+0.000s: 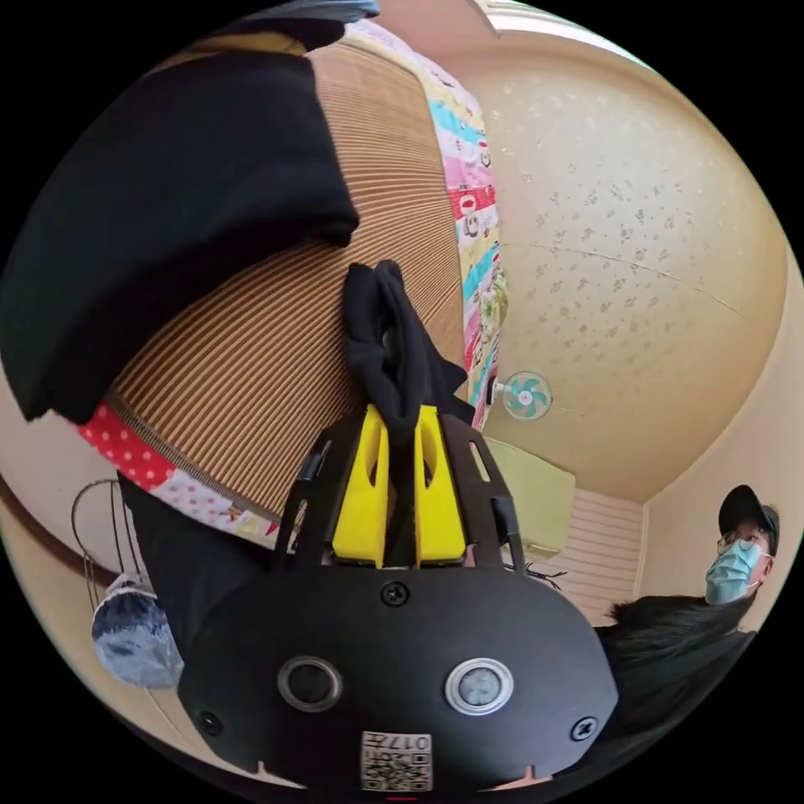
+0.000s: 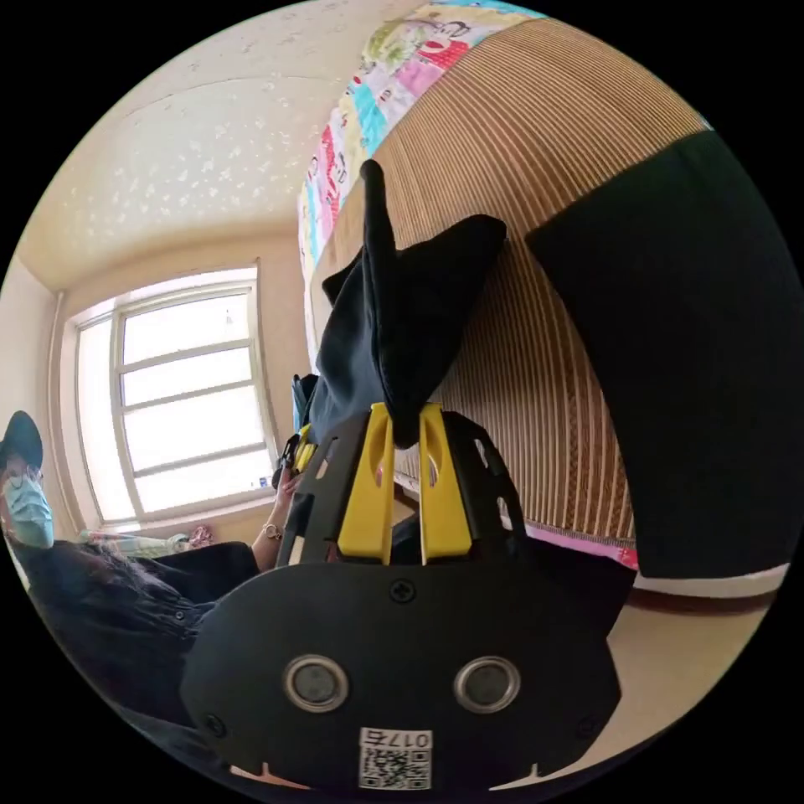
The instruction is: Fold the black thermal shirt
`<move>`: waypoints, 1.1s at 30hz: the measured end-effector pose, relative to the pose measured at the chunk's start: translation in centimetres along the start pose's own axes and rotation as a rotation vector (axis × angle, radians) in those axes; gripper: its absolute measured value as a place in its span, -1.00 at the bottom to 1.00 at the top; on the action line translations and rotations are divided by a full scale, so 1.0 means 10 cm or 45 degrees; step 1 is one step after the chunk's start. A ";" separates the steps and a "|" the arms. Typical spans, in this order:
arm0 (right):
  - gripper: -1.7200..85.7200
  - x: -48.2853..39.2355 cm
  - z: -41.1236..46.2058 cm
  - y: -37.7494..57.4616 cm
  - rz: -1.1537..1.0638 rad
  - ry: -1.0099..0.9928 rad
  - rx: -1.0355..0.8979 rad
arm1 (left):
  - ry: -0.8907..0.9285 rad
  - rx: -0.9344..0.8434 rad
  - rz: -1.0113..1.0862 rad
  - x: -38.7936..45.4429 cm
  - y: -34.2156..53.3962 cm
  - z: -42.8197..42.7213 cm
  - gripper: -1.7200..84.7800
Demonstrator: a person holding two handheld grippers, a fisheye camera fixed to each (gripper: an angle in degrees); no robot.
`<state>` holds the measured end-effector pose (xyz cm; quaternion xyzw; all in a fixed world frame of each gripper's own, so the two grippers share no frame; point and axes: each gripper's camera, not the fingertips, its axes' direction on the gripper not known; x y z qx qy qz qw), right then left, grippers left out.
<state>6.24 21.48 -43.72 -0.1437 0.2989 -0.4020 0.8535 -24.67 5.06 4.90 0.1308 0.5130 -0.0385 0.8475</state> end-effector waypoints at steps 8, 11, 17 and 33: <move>-0.87 -0.93 0.15 0.50 -0.063 0.532 0.252 | -0.063 -0.087 -0.222 -0.75 0.11 0.10 -0.60; -0.85 -1.85 0.67 0.19 -0.438 0.548 0.174 | -0.166 -0.163 -0.213 -0.73 -0.05 0.23 -0.66; -0.77 -2.72 2.00 -0.89 -0.598 0.662 -0.055 | -0.076 -0.179 -0.252 -0.74 -0.11 0.23 -0.78; -0.85 -3.44 1.99 -0.85 -0.607 0.753 0.164 | 0.035 -0.208 -0.203 -0.92 -0.14 0.39 -0.65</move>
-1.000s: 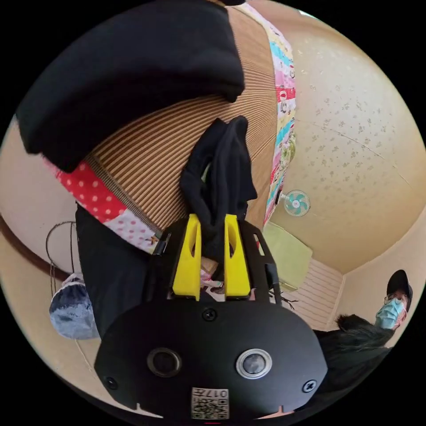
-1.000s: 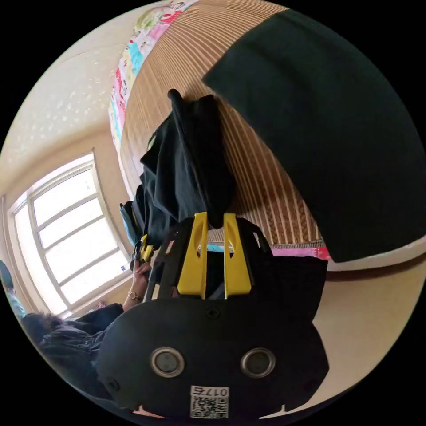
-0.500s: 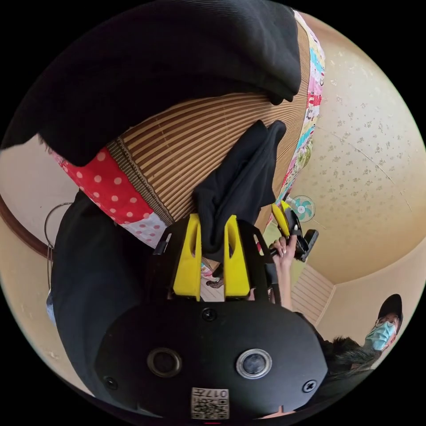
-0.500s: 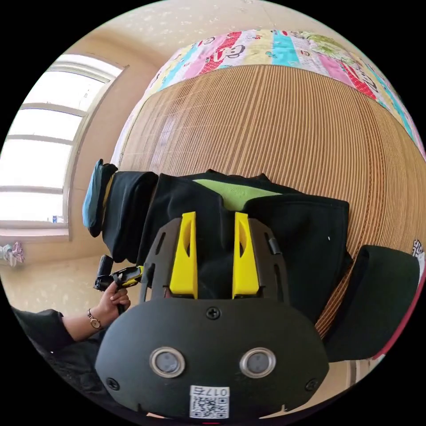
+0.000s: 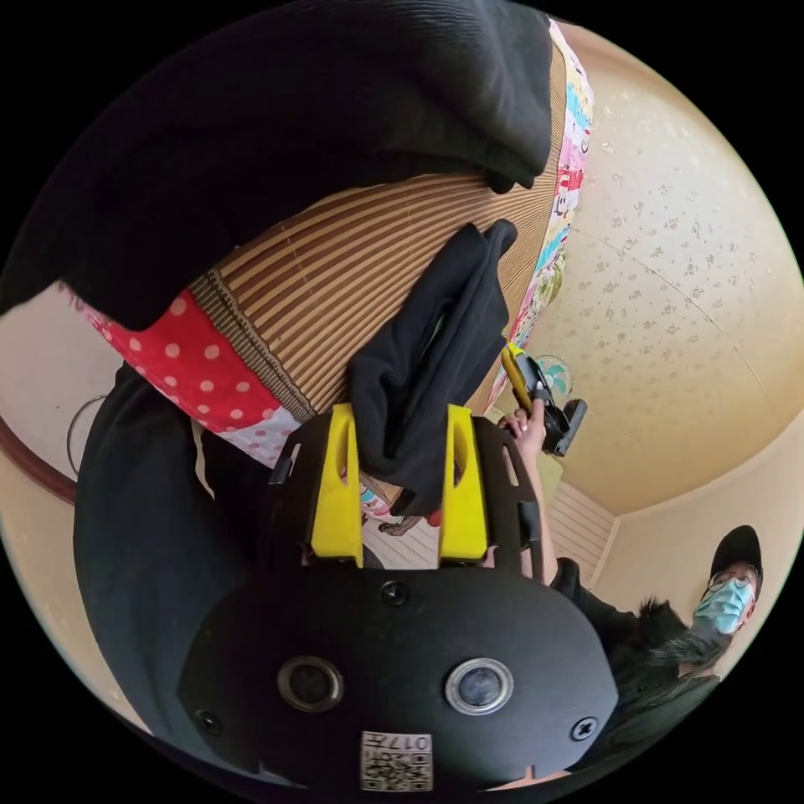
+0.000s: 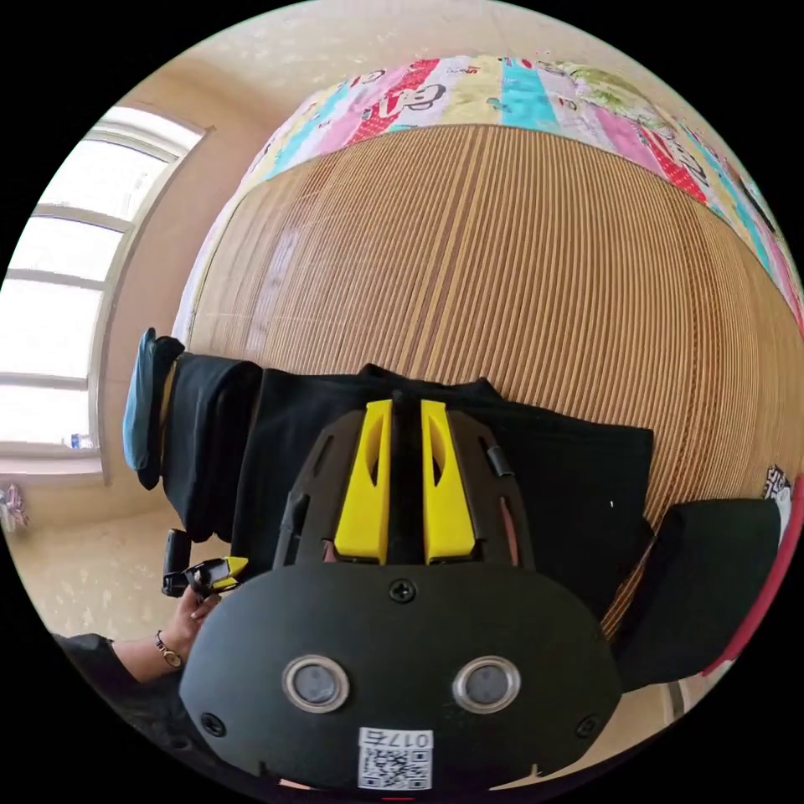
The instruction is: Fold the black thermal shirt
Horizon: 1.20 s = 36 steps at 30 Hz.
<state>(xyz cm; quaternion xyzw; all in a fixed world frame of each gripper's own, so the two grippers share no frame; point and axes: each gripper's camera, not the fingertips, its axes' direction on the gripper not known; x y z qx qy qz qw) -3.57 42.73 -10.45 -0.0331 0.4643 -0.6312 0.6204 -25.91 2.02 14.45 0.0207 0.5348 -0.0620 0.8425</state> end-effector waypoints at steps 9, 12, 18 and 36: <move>-0.94 -0.39 0.63 1.44 -0.163 0.360 -0.365 | -0.038 0.081 0.137 0.36 0.21 0.20 -0.79; -0.95 -0.29 0.38 1.35 -0.098 0.255 -0.328 | -0.073 0.082 0.336 0.85 0.41 0.42 -0.80; -0.95 0.64 -0.94 1.59 0.240 -0.092 -0.069 | -0.307 -0.116 0.911 2.07 1.12 1.61 -0.81; -0.72 3.10 -1.83 3.26 0.617 -0.801 -0.202 | -0.569 -0.152 0.841 1.50 1.43 3.27 -0.56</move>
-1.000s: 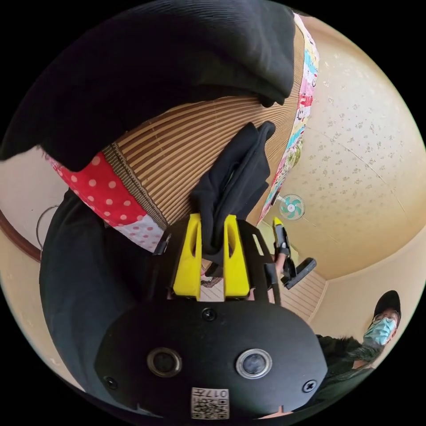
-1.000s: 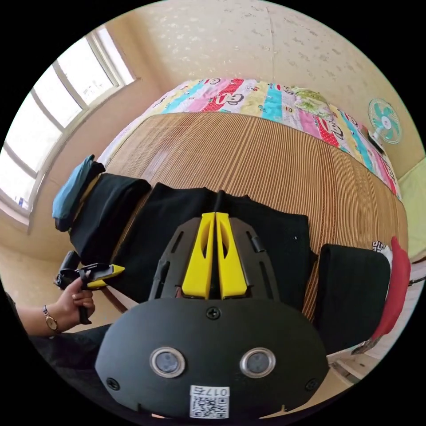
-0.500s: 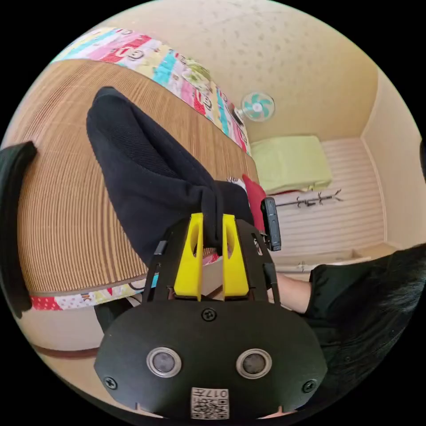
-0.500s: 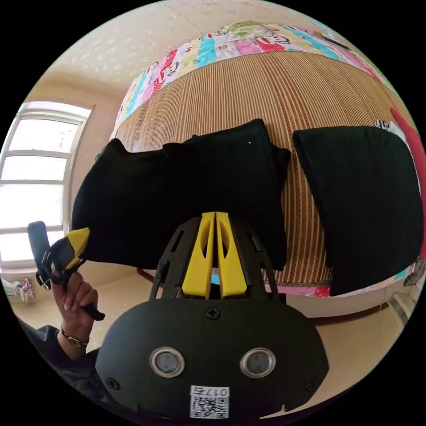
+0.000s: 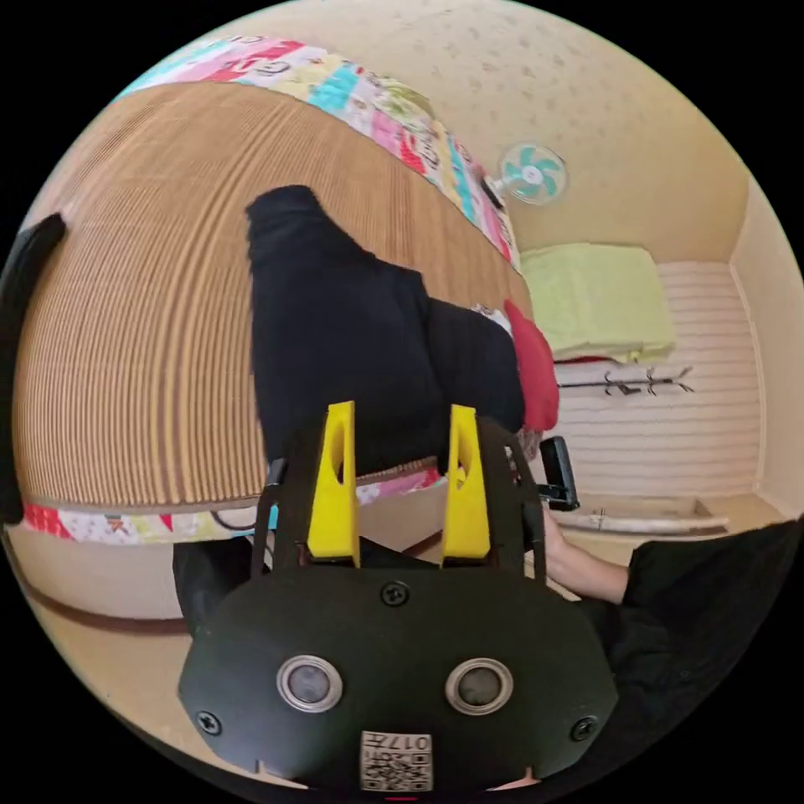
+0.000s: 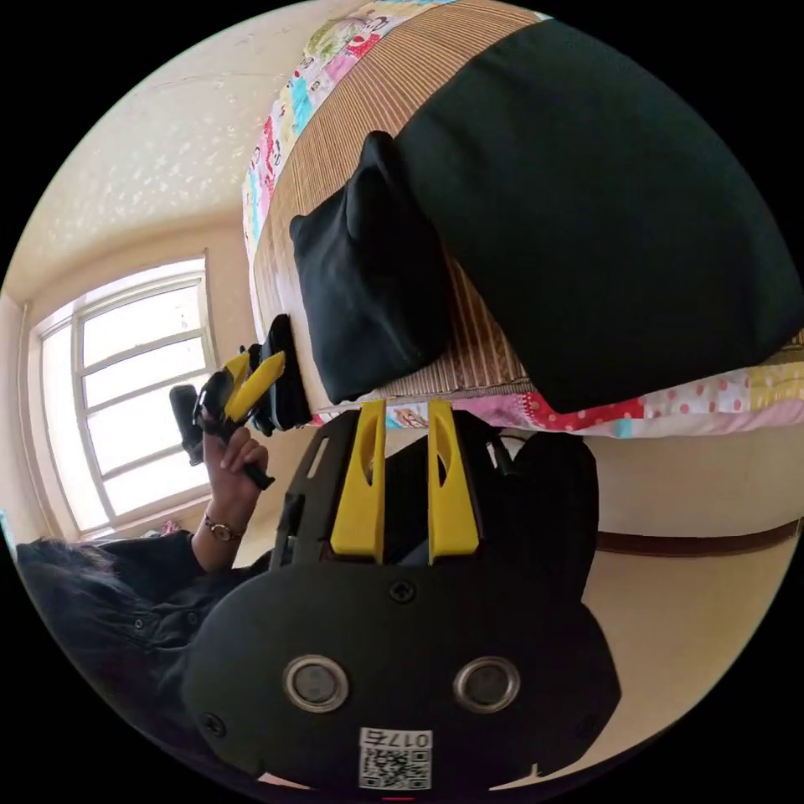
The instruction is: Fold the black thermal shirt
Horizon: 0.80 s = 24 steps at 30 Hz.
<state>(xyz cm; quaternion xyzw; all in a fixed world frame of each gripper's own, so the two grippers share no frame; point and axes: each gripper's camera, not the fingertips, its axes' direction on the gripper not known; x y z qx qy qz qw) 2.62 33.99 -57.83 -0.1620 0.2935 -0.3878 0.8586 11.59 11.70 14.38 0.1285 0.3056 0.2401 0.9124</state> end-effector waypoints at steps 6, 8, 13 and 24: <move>-0.56 0.36 0.22 -0.07 0.198 -0.464 -0.091 | 0.243 -0.198 -0.383 -0.81 0.17 0.78 -0.56; -0.52 0.41 0.28 -0.10 0.240 -0.516 -0.090 | 0.311 -0.177 -0.426 -0.76 0.26 0.86 -0.64; -0.43 0.52 0.60 -0.41 0.418 -0.860 0.086 | 0.518 -0.163 -0.309 0.02 0.56 0.84 -0.78; -0.52 -0.87 -0.07 -1.47 -0.282 -1.180 0.168 | 0.419 -0.152 0.359 1.94 0.80 0.24 -0.82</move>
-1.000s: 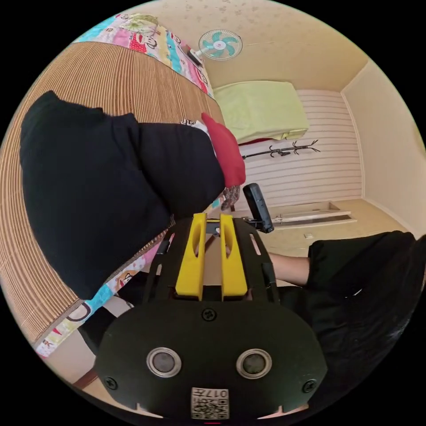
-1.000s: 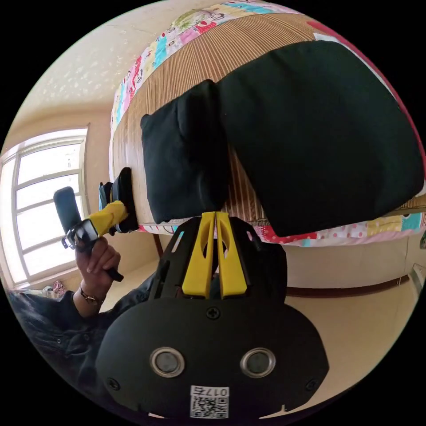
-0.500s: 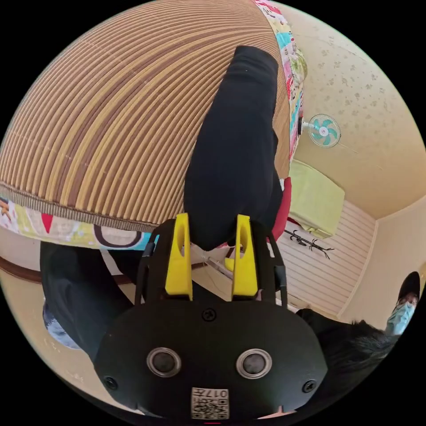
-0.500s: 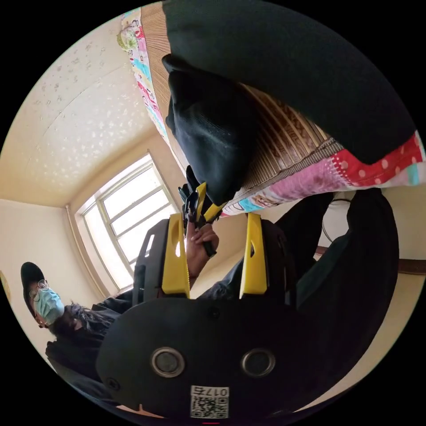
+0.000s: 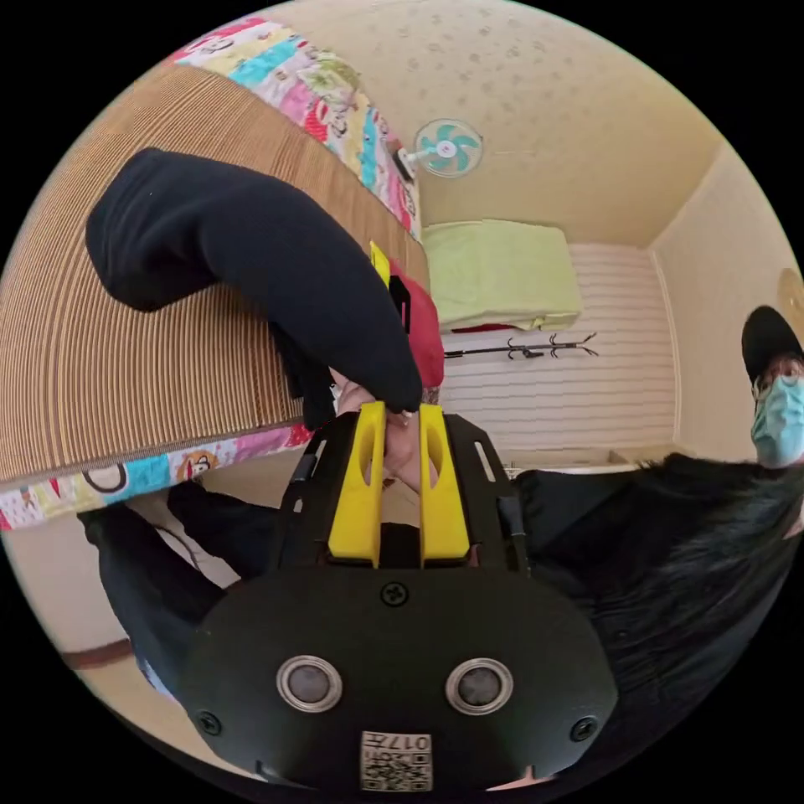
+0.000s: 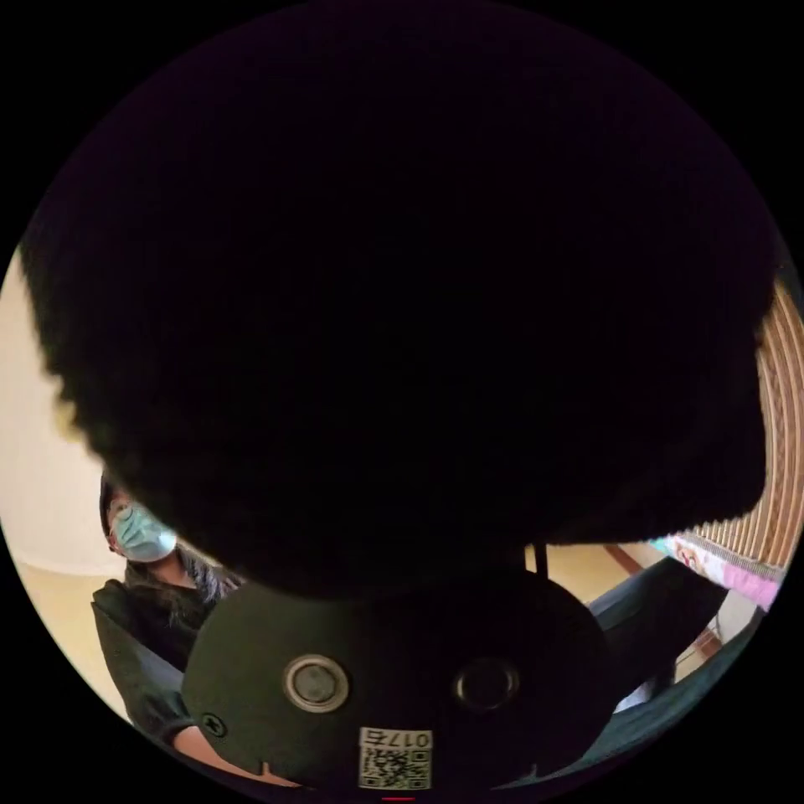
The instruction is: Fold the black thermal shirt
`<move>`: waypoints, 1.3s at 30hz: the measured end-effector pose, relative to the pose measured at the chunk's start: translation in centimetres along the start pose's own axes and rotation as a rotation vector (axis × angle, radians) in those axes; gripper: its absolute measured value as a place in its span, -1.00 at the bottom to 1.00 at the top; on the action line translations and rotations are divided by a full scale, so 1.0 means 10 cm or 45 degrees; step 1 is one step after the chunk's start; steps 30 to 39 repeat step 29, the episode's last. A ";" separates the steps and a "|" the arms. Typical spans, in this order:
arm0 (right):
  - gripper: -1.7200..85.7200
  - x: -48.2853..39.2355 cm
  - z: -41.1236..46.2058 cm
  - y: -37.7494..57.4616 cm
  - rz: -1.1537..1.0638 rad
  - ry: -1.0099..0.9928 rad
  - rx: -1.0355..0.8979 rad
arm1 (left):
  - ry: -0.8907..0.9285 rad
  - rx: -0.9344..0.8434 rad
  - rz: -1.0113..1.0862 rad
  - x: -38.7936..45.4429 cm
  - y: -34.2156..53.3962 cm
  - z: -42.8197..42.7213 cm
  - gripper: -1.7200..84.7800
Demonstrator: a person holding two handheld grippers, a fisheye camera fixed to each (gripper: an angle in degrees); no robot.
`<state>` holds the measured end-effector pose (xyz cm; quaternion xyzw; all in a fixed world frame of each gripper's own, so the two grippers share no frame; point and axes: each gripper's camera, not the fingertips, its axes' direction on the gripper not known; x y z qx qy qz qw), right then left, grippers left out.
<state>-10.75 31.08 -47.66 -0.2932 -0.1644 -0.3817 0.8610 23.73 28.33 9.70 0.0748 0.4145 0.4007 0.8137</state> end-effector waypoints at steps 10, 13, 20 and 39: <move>-0.59 -0.60 -1.47 -0.23 -0.102 0.505 0.300 | -0.563 0.041 0.308 1.08 0.05 -0.27 -0.98; -0.61 -0.15 -2.15 0.14 0.405 0.865 0.551 | -1.029 0.080 0.413 1.43 0.13 -0.54 -0.98; -0.75 -0.14 -1.59 0.71 0.571 1.278 0.440 | -1.646 1.007 0.033 1.79 0.80 -1.92 -0.97; -0.94 -0.39 0.92 -0.10 -0.013 1.905 -0.012 | -1.258 1.290 -0.428 0.63 1.65 -3.81 -0.97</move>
